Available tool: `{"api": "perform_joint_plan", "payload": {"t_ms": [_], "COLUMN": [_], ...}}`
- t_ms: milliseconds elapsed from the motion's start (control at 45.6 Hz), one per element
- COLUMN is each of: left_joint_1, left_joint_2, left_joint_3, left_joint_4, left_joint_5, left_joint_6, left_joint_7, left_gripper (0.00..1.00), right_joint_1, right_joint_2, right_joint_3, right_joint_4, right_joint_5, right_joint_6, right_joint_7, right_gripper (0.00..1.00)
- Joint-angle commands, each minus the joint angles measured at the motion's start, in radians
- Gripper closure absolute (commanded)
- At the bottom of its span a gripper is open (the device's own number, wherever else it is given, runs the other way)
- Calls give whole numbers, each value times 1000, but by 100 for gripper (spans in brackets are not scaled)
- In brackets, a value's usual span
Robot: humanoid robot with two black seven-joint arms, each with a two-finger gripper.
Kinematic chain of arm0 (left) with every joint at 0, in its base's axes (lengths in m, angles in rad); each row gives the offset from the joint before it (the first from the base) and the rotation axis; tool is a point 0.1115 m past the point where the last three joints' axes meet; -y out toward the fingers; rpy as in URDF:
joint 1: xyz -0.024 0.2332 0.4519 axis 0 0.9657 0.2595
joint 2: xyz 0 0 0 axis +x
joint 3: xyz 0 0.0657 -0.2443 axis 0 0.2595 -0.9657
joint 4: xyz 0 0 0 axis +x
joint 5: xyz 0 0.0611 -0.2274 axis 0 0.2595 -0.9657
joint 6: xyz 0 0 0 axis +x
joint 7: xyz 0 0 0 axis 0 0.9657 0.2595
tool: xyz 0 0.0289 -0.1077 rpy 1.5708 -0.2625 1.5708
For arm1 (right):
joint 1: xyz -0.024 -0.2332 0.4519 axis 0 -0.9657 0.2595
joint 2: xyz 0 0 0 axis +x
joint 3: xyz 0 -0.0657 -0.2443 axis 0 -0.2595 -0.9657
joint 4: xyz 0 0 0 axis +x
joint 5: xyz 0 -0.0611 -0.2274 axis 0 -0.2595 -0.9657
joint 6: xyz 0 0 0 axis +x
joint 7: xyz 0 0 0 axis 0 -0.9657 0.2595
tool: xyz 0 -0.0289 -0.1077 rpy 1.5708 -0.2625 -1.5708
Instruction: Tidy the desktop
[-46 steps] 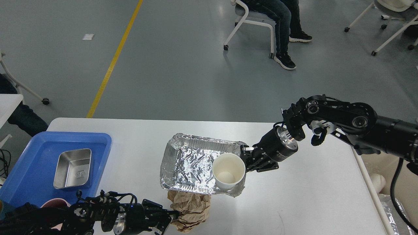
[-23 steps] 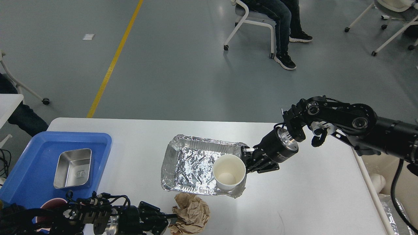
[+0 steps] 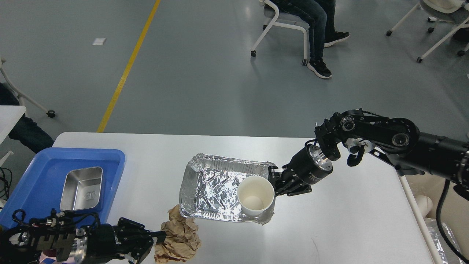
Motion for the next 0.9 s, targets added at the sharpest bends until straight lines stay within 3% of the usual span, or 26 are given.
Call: {"api": "perform_joint_plan", "payload": {"t_ms": [0,175,526,591,613,679,701,811,876], "left_joint_1": [-3,-3,-8,-15,-15,-14,-12,-9,-12], "left_joint_2": [96,235,248,216,202,179,176,202,277], "left_joint_3": [-2,-14,-16,-32,-48,-109,-129,-193,-212], "left_joint_4": [-52,-88,-86,-75,-72,-65,-65,-65,-63], "left_joint_5": [0,0,-2,-20,-34,-101,-132,-316,-402], "left_joint_6": [5,49,80,86,89,89,86,46,-6], "left_joint_7": [-14,-82,-72,-56,-48,-36,-34,-36,-37], "left_gripper": [100,100,100,86,72,8,2,2,2], "right_joint_1": [1,0,1,1,1,1,1,3,3], "right_joint_2": [-2,0,9,9,9,11,12,11,9], "right_joint_3": [0,-1,0,0,0,0,0,0,0], "right_joint_4": [0,-1,-4,-4,-4,-4,-4,-1,0], "right_joint_5": [1,-3,-13,-13,-13,-13,-13,-13,-13], "right_joint_6": [-1,-1,-3,-1,-1,-3,-1,-1,-1], "right_joint_7": [0,0,0,0,0,0,0,0,0], "right_gripper": [100,100,100,100,100,100,100,100,100]}}
